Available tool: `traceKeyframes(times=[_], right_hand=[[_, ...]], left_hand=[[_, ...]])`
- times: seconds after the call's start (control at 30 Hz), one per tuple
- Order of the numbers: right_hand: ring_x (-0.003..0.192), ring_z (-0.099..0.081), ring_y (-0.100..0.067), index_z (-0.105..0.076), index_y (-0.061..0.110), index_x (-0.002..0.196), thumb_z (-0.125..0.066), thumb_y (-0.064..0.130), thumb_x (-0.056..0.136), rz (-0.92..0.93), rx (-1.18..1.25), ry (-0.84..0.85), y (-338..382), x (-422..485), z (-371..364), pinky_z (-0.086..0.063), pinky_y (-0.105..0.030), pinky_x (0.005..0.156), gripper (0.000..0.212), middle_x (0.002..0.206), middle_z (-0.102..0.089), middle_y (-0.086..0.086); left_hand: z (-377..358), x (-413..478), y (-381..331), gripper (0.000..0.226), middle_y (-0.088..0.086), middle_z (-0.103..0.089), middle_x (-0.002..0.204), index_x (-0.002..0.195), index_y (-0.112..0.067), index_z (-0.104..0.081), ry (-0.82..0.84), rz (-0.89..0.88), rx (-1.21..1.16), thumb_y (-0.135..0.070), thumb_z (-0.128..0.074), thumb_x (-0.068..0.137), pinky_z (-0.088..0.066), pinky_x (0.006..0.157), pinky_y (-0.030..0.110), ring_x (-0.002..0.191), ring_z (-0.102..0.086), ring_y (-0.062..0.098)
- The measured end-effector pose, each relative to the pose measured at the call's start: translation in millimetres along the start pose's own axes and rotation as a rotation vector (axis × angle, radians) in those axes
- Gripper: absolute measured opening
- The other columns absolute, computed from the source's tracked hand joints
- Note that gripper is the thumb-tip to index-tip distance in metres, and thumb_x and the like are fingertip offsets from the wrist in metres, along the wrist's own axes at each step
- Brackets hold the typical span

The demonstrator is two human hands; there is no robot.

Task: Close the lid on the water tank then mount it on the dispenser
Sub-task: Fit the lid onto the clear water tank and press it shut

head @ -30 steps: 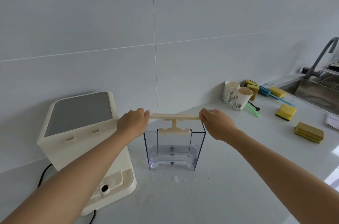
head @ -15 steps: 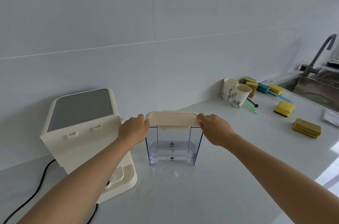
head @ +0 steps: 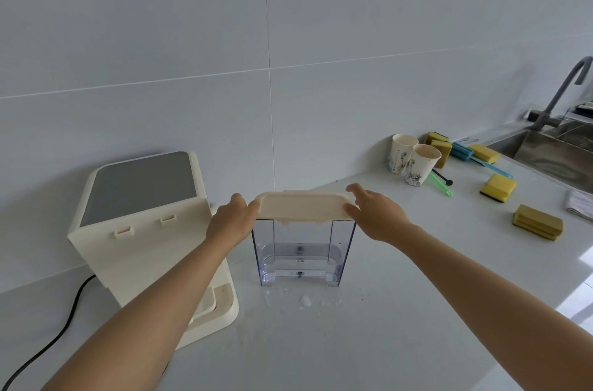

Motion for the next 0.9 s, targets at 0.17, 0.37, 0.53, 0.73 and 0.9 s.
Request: traceKeyframes(times=[0.17,0.37,0.53,0.73,0.9], right_hand=[[0.114,-0.050,-0.033,-0.027,0.013,0.137,-0.038,0.040,0.092,-0.120,0.271,0.094,-4,21,-10,-0.042,-0.038,0.086,0.054,0.133,-0.048,-0.019],[0.114,-0.049,-0.031,-0.029,0.013,0.137,-0.052,0.047,0.084,-0.244,0.570,0.201,0,41,-28,-0.042,-0.032,0.077,0.067,0.139,-0.042,-0.016],[0.120,-0.046,-0.030,-0.034,0.009,0.135,-0.054,0.046,0.084,-0.274,0.622,0.211,3,46,-35,-0.042,-0.037,0.093,0.066,0.139,-0.041,-0.015],[0.095,-0.049,-0.023,-0.050,-0.002,0.116,-0.052,0.041,0.085,-0.262,0.536,0.210,9,45,-38,-0.037,-0.028,0.077,0.053,0.115,-0.057,-0.017],[0.078,-0.044,-0.021,-0.046,0.007,0.081,-0.052,0.041,0.084,-0.254,0.478,0.200,9,44,-38,-0.030,-0.026,0.057,0.035,0.084,-0.050,-0.009]], left_hand=[[-16,-10,12,0.049,0.008,-0.048,0.086,0.111,-0.003,-0.046,0.086,0.204,-0.368,-0.045,-0.043,0.085,-0.034,0.069,0.032,0.085,-0.044,0.027],[-42,-29,22,0.075,0.010,-0.037,0.144,0.136,-0.015,-0.035,0.185,0.470,-0.815,-0.051,-0.060,0.076,-0.029,0.109,0.043,0.133,-0.034,0.029],[-57,-33,16,0.085,0.013,-0.025,0.151,0.141,-0.016,-0.024,0.269,0.543,-0.867,-0.053,-0.061,0.075,-0.029,0.107,0.050,0.136,-0.028,0.033],[-68,-27,10,0.082,0.017,-0.024,0.151,0.141,-0.013,-0.026,0.296,0.572,-0.972,-0.046,-0.064,0.077,-0.028,0.110,0.048,0.137,-0.029,0.034],[-69,-21,11,0.073,0.021,-0.038,0.132,0.137,-0.012,-0.033,0.240,0.552,-0.983,-0.040,-0.065,0.078,-0.035,0.103,0.043,0.128,-0.037,0.034]])
Point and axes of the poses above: each hand's wrist, its own x-axis towards the middle knuckle, its own z-axis out of the back of the hand, y = z × x, the point moved 7 cm from there along x, towards the middle knuckle
